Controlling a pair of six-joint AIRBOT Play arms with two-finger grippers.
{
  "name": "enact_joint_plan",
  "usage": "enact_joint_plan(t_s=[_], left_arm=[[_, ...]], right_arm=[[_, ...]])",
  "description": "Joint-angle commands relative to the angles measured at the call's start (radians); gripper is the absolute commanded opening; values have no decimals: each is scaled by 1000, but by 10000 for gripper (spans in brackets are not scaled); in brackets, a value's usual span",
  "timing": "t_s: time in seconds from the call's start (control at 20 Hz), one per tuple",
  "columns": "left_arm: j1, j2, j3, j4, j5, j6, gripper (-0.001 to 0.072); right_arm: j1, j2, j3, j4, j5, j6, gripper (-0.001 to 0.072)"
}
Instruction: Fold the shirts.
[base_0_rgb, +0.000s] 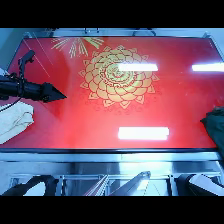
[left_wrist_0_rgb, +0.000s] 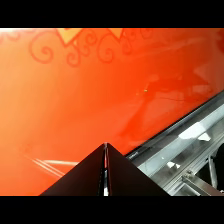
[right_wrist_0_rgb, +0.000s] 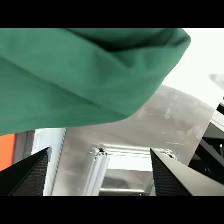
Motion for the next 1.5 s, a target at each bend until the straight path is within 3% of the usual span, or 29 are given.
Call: enact_joint_plan(t_s=[0.0,0.05,0.1,0.15,0.4,0.55,0.8,1.0,1.45], left_arm=[[-1,1,13,-3,-8,-10,24],[-1,1,32,-3,-17,-26,24],[-1,1,60,-3,-28,-30,24],[-1,1,100,-3,-37,-33,24],[-1,71,167,0,-104,-43,22],[-1,216,-27,0,-100,-43,23],[-1,472,-425,1,-56,-43,24],[-1,589,-588,0,-38,-79,24],[-1,697,-603,0,-45,-86,24]], right_arm=[[36,0,87,103,-7,-8,663],[61,0,123,162,-14,-7,416],[95,1,156,231,-24,-9,75],[135,7,176,299,-41,-33,28],[420,105,143,454,-96,-141,26],[626,266,-38,552,-172,-193,26],[969,564,-544,558,-388,-247,27],[996,593,-647,610,-410,-283,27],[996,593,-638,631,-317,-285,28]])
